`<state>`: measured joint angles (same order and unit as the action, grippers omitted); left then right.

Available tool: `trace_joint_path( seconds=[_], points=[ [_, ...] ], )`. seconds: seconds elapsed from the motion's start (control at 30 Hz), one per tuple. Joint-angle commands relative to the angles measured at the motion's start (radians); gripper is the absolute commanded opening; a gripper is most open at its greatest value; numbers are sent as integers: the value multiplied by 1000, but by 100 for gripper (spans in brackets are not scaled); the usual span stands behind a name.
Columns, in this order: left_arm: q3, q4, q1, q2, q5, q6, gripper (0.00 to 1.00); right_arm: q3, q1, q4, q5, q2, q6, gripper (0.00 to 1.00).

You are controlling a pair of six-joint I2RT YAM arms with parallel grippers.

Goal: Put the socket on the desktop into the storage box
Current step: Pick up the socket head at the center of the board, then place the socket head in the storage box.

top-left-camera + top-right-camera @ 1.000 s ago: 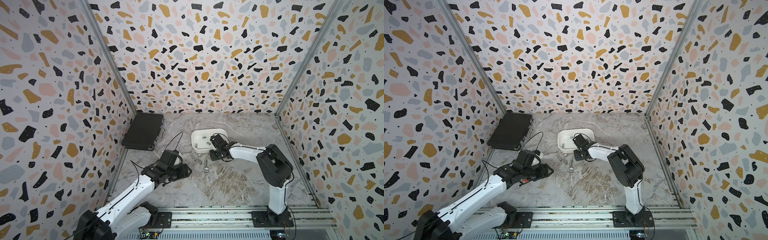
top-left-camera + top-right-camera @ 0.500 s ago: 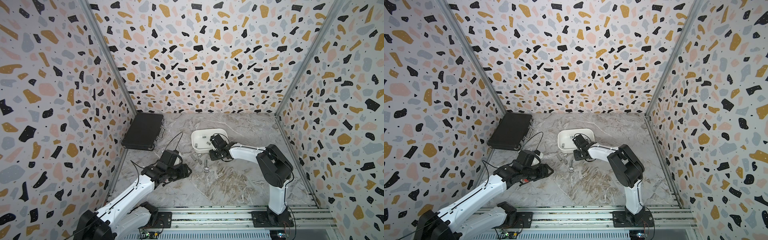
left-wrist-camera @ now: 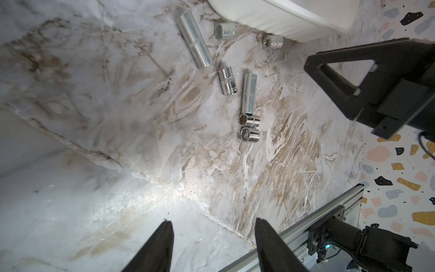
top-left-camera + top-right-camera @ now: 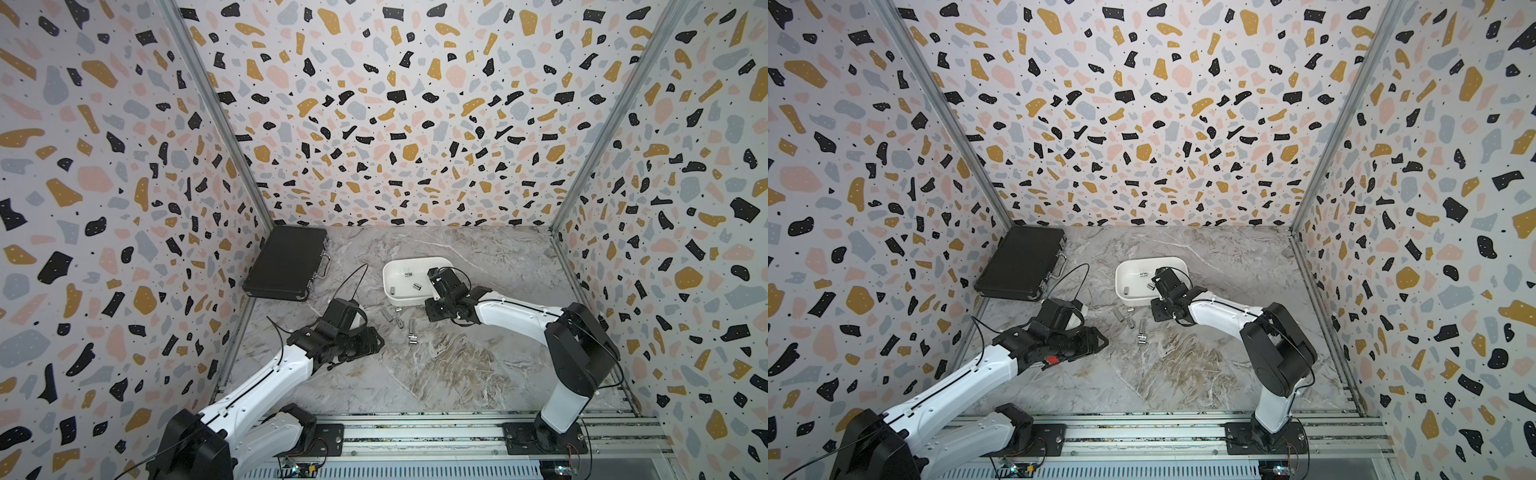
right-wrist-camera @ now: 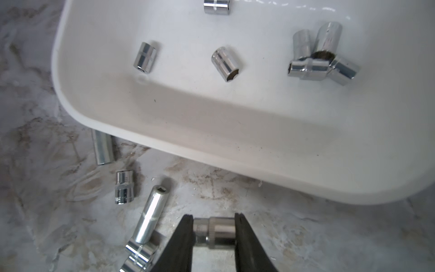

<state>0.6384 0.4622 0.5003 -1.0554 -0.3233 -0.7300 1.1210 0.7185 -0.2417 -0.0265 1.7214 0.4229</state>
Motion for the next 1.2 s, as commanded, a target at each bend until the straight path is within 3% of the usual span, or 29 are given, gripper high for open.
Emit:
trace_joint_path(
  seconds=[0.0,0.53,1.17],
  points=[
    [47,-62,-5,-30,5,-4,59,-6,4,-49,5,-72,2,32],
    [182,-89,-5,-157,18,19,59,169,-20,-225,-12,-80,-7,32],
    [257,-74,-13,-213,30,39,59,582,-109,-478,47,230,13,32]
  ],
)
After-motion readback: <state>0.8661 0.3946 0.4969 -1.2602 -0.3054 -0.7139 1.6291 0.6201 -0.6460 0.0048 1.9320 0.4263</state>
